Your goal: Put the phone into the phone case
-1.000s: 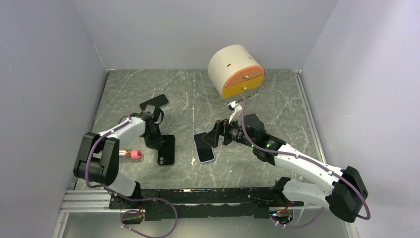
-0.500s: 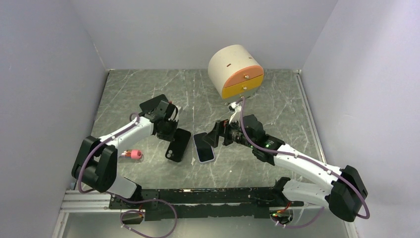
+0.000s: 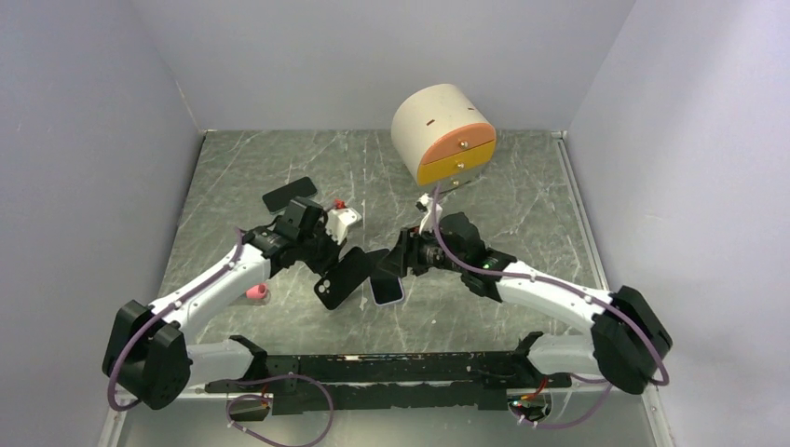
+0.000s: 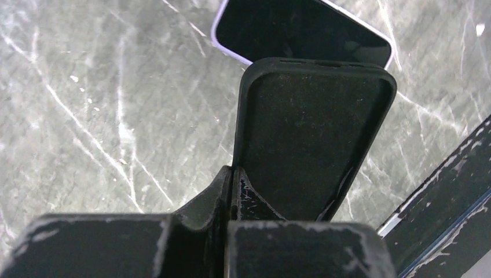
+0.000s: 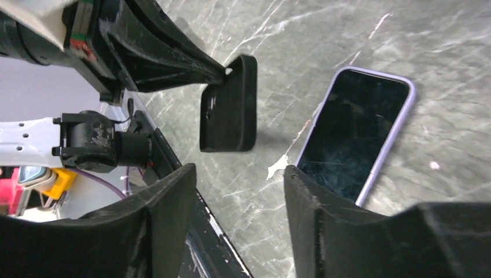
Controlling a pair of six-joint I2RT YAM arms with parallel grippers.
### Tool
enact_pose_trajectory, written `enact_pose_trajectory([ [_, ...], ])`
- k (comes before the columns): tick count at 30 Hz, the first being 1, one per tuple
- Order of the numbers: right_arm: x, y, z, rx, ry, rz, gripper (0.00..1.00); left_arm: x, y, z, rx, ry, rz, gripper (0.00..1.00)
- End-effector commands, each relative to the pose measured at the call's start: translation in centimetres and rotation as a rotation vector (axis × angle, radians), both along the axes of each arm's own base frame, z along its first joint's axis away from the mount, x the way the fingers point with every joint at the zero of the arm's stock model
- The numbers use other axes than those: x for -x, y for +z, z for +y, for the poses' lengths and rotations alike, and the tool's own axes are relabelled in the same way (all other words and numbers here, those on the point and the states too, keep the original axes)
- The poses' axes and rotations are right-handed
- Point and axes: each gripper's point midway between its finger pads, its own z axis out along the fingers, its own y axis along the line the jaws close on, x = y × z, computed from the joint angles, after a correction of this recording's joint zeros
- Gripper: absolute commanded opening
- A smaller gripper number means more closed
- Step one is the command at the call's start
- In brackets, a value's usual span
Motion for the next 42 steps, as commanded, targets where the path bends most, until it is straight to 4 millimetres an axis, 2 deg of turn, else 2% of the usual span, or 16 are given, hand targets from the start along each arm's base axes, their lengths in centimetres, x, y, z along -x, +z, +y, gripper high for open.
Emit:
enact_pose_trajectory([
  [1, -1.0, 4.0, 3.2, -0.117, 0.089, -0.041, 0.55, 0.4, -0.3, -1.1, -0.012, -0.126, -0.033, 0.02],
  [5, -2.0, 2.9, 4.0, -0.081, 0.078, -0.017, 0.44, 0.6, -0.6, -1.5, -0.008, -0.137, -0.013, 0.03],
  [11, -2.9, 0.7, 4.7, -0.052, 0.065, 0.030, 0.41, 0.7, -0.2, -2.0, 0.020, -0.152, -0.029, 0.03],
  [17, -3.0, 0.1, 6.0, -0.083, 0.091, 0.076, 0.39, 0.8, 0.2, -1.9, 0.029, -0.165, -0.056, 0.03],
  [31, -3.9, -1.1, 7.0, -0.089, 0.070, 0.135, 0.01, 0.2, 1.3, -1.4, 0.030, -0.084, -0.073, 0.03],
  [33, -4.2, -1.2, 7.2, -0.093, 0.052, 0.149, 0.00, -0.6, 2.1, -1.0, 0.028, -0.010, -0.092, 0.11],
  [35, -4.6, -1.4, 7.3, -0.102, 0.030, 0.165, 0.00, -1.1, 2.9, -0.8, 0.045, 0.060, -0.096, 0.29],
  [36, -4.8, -1.5, 7.4, -0.106, 0.015, 0.175, 0.00, -1.3, 3.4, -0.8, 0.066, 0.094, -0.092, 0.44],
  [37, -5.1, -1.6, 7.5, -0.112, -0.005, 0.190, 0.00, -1.5, 4.0, -0.7, 0.088, 0.140, -0.087, 0.54],
  [39, -5.8, -1.9, 7.6, -0.120, -0.049, 0.214, 0.00, -2.0, 4.7, -0.3, 0.137, 0.256, -0.048, 0.61],
  [42, -7.1, -2.4, 7.5, -0.125, -0.148, 0.254, 0.00, -3.0, 5.0, 1.6, 0.181, 0.437, 0.025, 0.64],
])
